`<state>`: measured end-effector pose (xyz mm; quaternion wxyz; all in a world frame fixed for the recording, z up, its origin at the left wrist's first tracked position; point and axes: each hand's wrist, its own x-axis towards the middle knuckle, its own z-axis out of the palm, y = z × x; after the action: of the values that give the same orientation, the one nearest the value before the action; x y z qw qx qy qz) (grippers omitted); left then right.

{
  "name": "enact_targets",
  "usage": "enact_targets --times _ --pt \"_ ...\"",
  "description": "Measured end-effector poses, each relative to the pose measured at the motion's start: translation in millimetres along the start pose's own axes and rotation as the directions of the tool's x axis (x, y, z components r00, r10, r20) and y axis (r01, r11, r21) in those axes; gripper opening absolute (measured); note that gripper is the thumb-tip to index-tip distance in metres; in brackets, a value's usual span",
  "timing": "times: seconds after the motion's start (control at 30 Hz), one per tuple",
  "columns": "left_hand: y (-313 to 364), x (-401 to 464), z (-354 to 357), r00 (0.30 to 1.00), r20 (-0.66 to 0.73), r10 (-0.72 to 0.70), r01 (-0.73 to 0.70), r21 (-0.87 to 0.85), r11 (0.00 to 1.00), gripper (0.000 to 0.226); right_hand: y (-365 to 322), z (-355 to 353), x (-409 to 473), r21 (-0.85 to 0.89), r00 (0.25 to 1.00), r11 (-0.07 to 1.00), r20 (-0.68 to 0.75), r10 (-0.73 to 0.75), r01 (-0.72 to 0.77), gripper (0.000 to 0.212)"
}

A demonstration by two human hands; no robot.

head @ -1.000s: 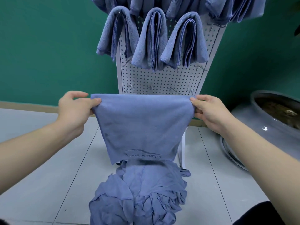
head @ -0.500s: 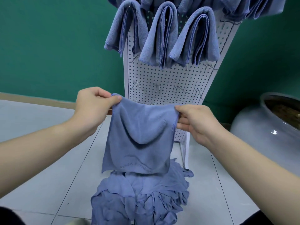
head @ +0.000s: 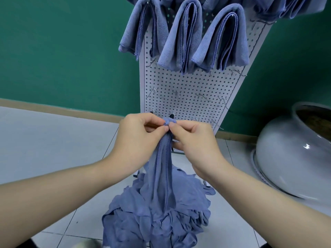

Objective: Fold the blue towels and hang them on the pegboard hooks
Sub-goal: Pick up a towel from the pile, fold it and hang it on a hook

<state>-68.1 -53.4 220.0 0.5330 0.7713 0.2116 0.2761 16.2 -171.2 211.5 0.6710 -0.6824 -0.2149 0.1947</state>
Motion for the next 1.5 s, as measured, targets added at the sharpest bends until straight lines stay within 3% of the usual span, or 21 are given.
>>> enact_targets --times 0.23,0.37,0.5,0.63,0.77,0.83,0.93,1.07,1.17,1.3,1.43,1.5 --pt "-2 -2 -3 1.0 0.002 0.003 -0.002 -0.175 0.985 0.013 1 3 -4 -0.093 0.994 0.989 0.003 -0.112 0.112 0.024" --pt "-2 -5 -2 0.994 0.087 0.061 -0.038 -0.248 0.968 0.023 -5 0 -5 -0.084 0.99 0.986 -0.01 -0.143 0.142 0.021" --pt "-5 2 -8 0.973 0.078 0.217 -0.213 -0.055 0.976 0.023 -10 -4 -5 -0.016 0.993 0.993 0.0 -0.118 0.118 0.018" --pt "-8 14 -12 0.947 0.043 0.317 -0.32 0.121 0.94 0.016 -14 -4 -7 -0.065 0.989 0.987 0.044 -0.143 0.146 0.021" --pt "-11 23 -21 0.92 0.283 0.27 -0.308 0.102 0.946 0.03 -18 -8 -11 -0.056 0.977 0.983 0.136 -0.165 0.174 0.013" --pt "-13 28 -27 0.878 0.431 0.21 -0.284 0.116 0.952 0.03 -20 -9 -12 -0.076 0.972 0.978 0.15 -0.182 0.195 0.015" --pt "-10 37 -38 0.808 0.58 0.104 -0.243 0.167 0.955 0.052 -21 -12 -11 -0.146 0.968 0.964 0.152 -0.201 0.223 0.019" --pt "-15 41 -51 0.695 0.716 -0.057 -0.279 0.342 0.897 0.023 -17 -18 -6 -0.262 0.948 0.911 0.119 -0.296 0.317 0.021" --pt "-22 39 -52 0.705 0.704 -0.087 -0.271 0.381 0.884 0.027 -10 -25 1 -0.348 0.92 0.855 0.069 -0.385 0.384 0.021" --pt "-13 38 -49 0.789 0.611 0.062 -0.258 0.239 0.936 0.02 -9 -32 10 -0.373 0.861 0.814 -0.071 -0.504 0.445 0.022" --pt "3 33 -42 0.914 0.331 0.233 -0.254 0.02 0.967 0.028 -22 -37 16 -0.29 0.81 0.825 -0.207 -0.549 0.485 0.023" --pt "9 31 -40 0.945 0.152 0.289 -0.275 -0.107 0.956 0.031 -30 -39 17 -0.266 0.823 0.844 -0.22 -0.524 0.466 0.022"
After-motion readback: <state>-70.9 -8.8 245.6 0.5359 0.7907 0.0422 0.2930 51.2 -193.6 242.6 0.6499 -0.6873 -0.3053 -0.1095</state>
